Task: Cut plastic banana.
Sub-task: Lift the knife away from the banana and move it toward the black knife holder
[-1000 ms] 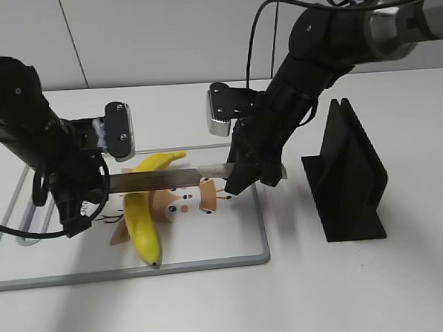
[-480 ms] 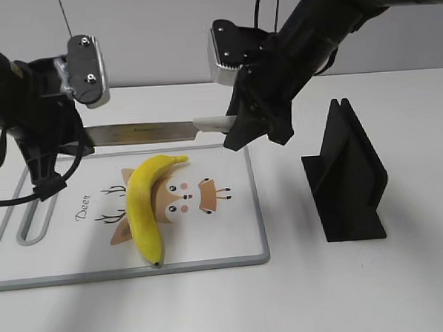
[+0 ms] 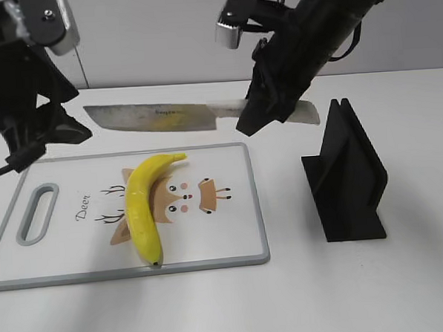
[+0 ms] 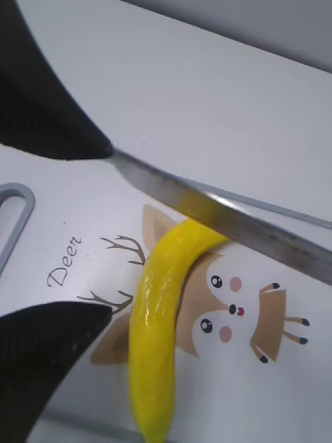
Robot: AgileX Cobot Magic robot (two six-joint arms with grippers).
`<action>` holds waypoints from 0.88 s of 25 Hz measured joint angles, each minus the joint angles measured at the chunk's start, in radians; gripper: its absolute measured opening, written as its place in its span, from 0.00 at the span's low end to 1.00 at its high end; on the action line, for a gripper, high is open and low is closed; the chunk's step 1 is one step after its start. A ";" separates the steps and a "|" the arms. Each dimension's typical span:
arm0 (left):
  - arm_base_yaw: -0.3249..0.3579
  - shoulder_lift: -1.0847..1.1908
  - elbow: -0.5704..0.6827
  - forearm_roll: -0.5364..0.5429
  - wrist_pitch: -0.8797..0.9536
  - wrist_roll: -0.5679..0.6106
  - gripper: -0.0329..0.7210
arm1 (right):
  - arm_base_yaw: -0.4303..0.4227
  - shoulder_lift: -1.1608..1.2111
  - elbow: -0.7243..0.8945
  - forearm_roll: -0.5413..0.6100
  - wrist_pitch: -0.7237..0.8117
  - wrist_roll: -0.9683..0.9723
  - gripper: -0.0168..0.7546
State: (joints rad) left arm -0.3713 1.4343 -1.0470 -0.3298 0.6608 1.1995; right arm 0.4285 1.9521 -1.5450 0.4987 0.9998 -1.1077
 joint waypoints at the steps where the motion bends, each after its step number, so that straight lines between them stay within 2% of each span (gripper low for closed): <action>1: 0.000 -0.019 0.000 0.000 0.001 -0.021 0.86 | 0.000 -0.011 0.000 0.000 0.000 0.037 0.26; 7: 0.002 -0.142 0.000 0.044 -0.050 -0.281 0.83 | 0.000 -0.096 0.000 -0.051 0.003 0.282 0.26; 11: 0.002 -0.202 0.000 0.155 -0.035 -0.538 0.83 | 0.000 -0.160 0.000 -0.118 0.036 0.460 0.26; 16: 0.002 -0.237 0.000 0.330 0.086 -0.875 0.82 | 0.000 -0.233 0.000 -0.203 0.104 0.680 0.26; 22: 0.002 -0.271 0.000 0.456 0.302 -1.130 0.82 | 0.000 -0.328 0.023 -0.316 0.131 0.904 0.26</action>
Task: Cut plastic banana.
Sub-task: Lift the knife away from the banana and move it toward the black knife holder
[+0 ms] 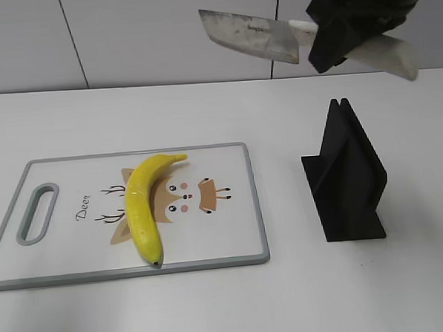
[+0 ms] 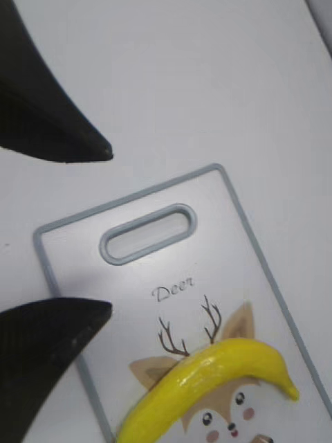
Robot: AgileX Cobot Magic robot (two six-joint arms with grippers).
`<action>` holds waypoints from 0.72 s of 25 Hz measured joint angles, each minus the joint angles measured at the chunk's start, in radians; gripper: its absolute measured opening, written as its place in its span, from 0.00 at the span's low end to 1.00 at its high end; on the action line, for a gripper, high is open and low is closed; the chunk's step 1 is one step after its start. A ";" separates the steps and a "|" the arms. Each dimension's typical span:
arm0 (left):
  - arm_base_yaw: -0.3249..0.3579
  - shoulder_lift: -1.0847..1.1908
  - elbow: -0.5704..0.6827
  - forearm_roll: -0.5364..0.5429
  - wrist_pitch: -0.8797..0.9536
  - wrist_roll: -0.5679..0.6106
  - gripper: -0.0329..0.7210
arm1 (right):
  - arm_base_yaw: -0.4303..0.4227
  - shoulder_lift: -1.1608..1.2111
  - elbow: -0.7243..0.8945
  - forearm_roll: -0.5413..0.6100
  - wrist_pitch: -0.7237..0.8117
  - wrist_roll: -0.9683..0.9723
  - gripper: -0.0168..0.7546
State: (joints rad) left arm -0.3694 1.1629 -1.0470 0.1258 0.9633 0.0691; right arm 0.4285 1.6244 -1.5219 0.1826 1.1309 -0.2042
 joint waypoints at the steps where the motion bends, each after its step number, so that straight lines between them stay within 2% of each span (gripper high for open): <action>1: 0.000 -0.016 0.001 0.008 0.027 -0.031 0.82 | 0.000 -0.017 0.014 -0.015 0.000 0.027 0.26; 9: 0.000 -0.282 0.165 0.014 0.069 -0.090 0.82 | 0.000 -0.222 0.261 -0.052 -0.137 0.187 0.26; 14: 0.000 -0.531 0.298 0.012 0.075 -0.090 0.82 | 0.000 -0.335 0.406 -0.119 -0.244 0.357 0.26; 18: 0.000 -0.743 0.381 -0.016 0.078 -0.090 0.82 | 0.000 -0.377 0.490 -0.130 -0.287 0.455 0.26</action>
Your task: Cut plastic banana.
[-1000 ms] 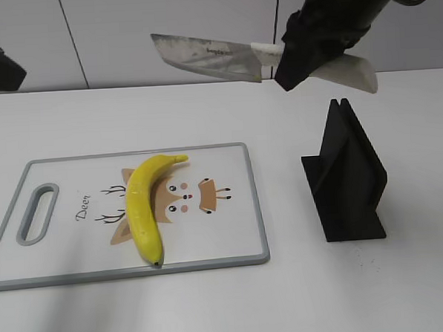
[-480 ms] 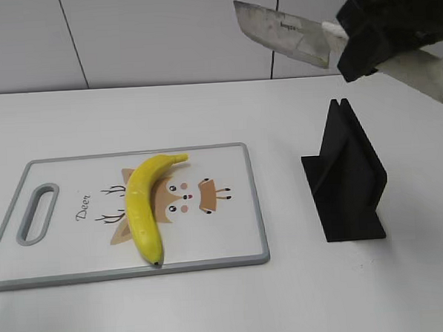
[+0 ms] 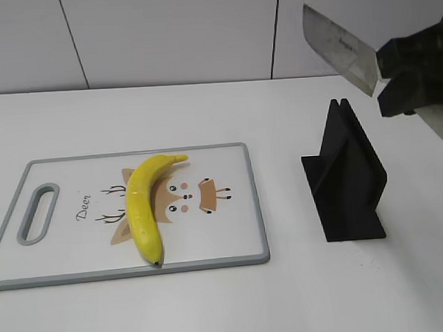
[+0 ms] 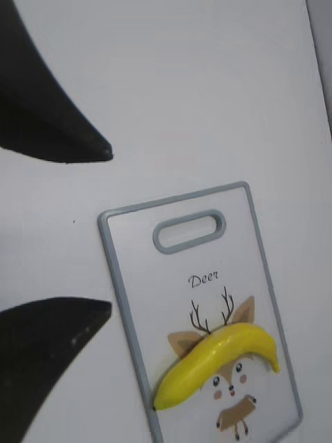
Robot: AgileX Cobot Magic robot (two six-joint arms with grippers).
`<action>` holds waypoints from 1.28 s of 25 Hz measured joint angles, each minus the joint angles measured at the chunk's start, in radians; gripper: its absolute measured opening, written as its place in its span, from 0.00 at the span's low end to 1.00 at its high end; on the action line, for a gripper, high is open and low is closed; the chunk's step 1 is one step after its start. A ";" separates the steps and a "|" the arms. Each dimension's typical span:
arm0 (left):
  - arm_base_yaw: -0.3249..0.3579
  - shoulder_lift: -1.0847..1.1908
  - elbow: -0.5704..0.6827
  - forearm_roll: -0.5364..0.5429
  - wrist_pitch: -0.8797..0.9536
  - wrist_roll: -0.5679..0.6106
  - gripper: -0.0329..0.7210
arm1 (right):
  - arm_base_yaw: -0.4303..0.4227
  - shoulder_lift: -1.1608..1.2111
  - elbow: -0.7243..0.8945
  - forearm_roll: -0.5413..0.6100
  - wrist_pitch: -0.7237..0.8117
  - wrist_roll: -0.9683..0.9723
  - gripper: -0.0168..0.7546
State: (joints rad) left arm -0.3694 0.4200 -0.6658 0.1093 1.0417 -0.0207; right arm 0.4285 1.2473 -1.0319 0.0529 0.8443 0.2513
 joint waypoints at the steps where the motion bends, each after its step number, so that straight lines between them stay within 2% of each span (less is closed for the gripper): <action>1: 0.000 -0.052 0.016 -0.018 0.007 0.000 0.82 | 0.000 -0.002 0.018 -0.001 -0.005 0.015 0.26; 6: 0.000 -0.289 0.086 -0.115 0.064 0.034 0.82 | 0.000 -0.002 0.090 -0.005 -0.057 0.089 0.26; 9: 0.000 -0.392 0.104 -0.128 0.108 0.061 0.82 | 0.000 -0.001 0.113 -0.039 -0.076 0.153 0.26; 13: 0.000 -0.393 0.123 -0.149 0.107 0.110 0.80 | 0.000 -0.001 0.117 -0.071 -0.080 0.203 0.26; 18: 0.000 -0.404 0.155 -0.151 0.028 0.117 0.78 | 0.000 -0.001 0.117 -0.072 -0.083 0.229 0.26; 24: 0.000 -0.404 0.156 -0.152 0.013 0.117 0.77 | 0.000 0.040 0.117 -0.069 -0.083 0.241 0.26; 32: 0.000 -0.404 0.156 -0.155 0.012 0.117 0.70 | 0.000 0.108 0.118 -0.065 -0.083 0.244 0.26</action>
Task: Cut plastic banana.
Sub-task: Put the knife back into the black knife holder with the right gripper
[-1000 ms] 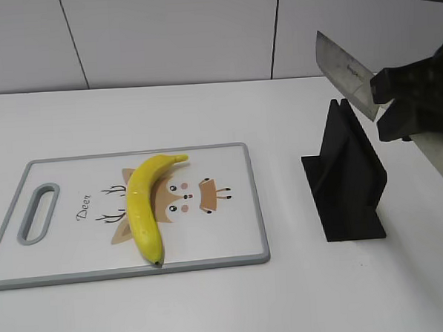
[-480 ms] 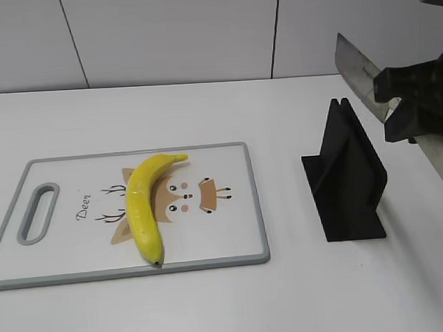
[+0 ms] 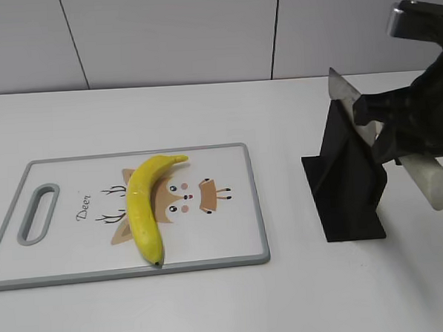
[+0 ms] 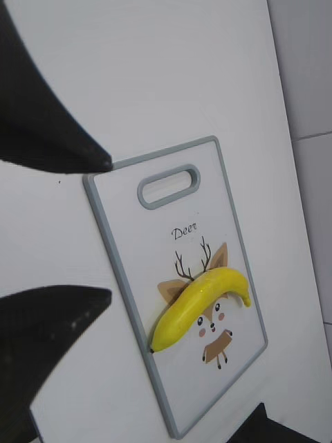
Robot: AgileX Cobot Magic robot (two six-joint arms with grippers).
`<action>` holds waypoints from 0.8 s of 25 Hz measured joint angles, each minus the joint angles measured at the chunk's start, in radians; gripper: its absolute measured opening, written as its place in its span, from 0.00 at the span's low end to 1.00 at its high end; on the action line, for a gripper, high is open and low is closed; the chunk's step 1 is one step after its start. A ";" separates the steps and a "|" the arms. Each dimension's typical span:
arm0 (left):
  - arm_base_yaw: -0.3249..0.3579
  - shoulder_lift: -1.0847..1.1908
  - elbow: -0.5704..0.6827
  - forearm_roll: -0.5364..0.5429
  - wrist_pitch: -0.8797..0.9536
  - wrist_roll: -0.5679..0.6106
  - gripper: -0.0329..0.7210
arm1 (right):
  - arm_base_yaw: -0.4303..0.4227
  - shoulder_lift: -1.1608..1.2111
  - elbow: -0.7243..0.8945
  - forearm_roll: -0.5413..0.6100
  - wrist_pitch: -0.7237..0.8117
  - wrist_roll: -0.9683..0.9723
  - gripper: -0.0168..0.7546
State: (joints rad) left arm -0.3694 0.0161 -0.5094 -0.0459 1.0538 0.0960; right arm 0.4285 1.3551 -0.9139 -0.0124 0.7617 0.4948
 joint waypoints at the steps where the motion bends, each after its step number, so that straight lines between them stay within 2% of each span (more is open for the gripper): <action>1: 0.000 0.000 0.000 0.000 -0.001 0.000 0.70 | 0.000 0.008 0.000 0.000 0.000 0.000 0.26; 20: 0.000 0.000 0.000 0.000 -0.001 0.002 0.68 | 0.000 0.108 0.000 -0.020 -0.010 0.002 0.26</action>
State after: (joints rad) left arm -0.3694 0.0161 -0.5094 -0.0459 1.0529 0.0979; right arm 0.4285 1.4630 -0.9139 -0.0324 0.7518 0.4967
